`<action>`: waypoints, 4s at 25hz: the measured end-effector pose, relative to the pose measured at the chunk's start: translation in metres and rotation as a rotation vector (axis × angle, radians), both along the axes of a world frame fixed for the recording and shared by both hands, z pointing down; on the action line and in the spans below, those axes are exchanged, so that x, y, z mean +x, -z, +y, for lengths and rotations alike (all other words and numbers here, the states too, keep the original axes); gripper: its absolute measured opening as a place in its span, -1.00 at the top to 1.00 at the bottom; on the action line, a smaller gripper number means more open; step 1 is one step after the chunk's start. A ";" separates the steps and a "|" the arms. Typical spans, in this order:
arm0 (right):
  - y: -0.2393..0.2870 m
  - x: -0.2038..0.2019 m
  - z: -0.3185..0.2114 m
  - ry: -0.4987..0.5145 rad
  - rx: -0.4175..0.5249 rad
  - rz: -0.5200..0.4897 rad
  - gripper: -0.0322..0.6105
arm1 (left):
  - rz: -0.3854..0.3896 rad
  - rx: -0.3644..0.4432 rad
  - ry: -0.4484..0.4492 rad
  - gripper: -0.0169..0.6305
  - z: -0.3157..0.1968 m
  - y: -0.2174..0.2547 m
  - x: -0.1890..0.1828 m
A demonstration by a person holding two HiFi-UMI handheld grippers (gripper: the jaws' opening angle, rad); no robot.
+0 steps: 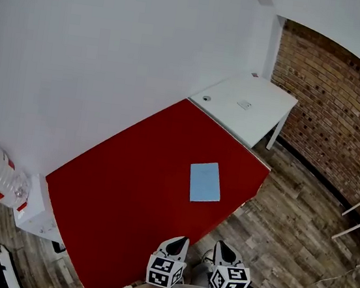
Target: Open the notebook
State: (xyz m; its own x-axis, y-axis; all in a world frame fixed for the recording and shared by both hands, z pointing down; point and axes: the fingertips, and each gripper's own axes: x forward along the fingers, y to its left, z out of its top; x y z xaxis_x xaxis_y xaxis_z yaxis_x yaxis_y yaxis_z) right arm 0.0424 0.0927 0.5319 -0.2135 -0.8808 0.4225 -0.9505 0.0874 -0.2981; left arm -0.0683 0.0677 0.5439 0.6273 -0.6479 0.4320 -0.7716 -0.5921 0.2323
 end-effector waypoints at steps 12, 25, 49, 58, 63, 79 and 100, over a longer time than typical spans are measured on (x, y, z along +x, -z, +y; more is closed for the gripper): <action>0.007 0.070 -0.119 0.130 0.020 0.021 0.88 | 0.006 0.016 0.081 0.93 -0.112 0.010 0.080; -0.002 0.090 -0.159 0.196 -0.003 -0.008 0.88 | -0.008 -0.010 0.134 0.93 -0.155 0.004 0.105; -0.022 0.071 -0.196 0.143 -0.060 0.029 0.88 | -0.033 -0.030 0.105 0.93 -0.192 -0.011 0.073; -0.056 0.063 -0.215 0.159 -0.106 0.046 0.88 | -0.042 -0.052 0.118 0.93 -0.207 -0.039 0.061; -0.085 0.060 -0.227 0.161 -0.143 0.051 0.88 | -0.051 -0.061 0.136 0.93 -0.217 -0.055 0.054; -0.203 0.065 -0.260 0.132 -0.362 -0.046 0.63 | -0.072 -0.148 0.114 0.93 -0.210 -0.107 0.062; -0.239 0.055 -0.272 0.178 -0.533 -0.103 0.64 | -0.072 -0.189 0.150 0.93 -0.218 -0.124 0.055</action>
State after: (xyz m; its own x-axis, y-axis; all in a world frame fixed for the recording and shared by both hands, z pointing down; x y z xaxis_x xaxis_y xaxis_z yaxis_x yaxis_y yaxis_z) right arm 0.0978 -0.1792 0.7709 -0.4032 -0.4982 0.7676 -0.8984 0.0560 -0.4356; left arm -0.0130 -0.1505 0.6675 0.4931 -0.6349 0.5948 -0.8663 -0.4209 0.2690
